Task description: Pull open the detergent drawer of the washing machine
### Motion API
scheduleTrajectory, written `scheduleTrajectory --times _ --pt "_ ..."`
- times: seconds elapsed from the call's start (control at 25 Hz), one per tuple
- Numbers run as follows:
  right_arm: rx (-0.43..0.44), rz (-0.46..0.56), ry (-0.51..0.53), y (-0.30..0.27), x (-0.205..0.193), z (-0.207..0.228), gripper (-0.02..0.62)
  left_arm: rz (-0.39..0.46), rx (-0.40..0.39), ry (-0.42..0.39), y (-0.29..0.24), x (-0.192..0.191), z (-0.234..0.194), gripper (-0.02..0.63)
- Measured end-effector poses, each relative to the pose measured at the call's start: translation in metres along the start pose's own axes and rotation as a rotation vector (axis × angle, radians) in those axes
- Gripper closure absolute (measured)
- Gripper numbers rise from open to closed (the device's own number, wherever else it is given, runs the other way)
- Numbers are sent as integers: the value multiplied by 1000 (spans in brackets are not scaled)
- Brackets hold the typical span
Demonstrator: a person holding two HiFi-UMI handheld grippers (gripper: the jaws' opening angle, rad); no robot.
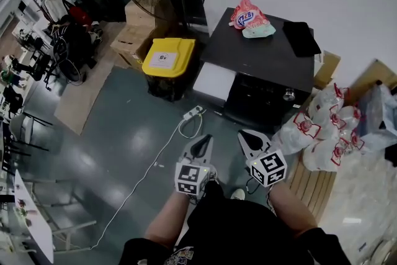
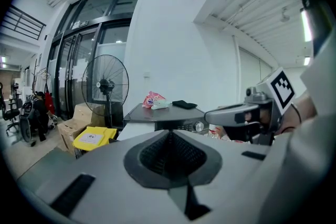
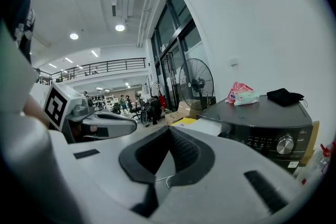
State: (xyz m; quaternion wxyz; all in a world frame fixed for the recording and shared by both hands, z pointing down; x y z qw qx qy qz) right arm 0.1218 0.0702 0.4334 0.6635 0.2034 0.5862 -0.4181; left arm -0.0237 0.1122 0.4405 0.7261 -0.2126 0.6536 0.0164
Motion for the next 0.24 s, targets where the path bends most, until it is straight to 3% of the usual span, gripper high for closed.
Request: scheduleTrajectory --times 0.24 --pt "6 9 2 9 -1 6 592 4 4 1 -3 -1 11 589"
Point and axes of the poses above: the fingertips, and each gripper's own axes: y backward along the fingers, z to its right, x out of its top, the point moved 5 cm from there along y, backward along the fingers, and after that the axes turned 4 degrees about -y, right-handed, at the moved point
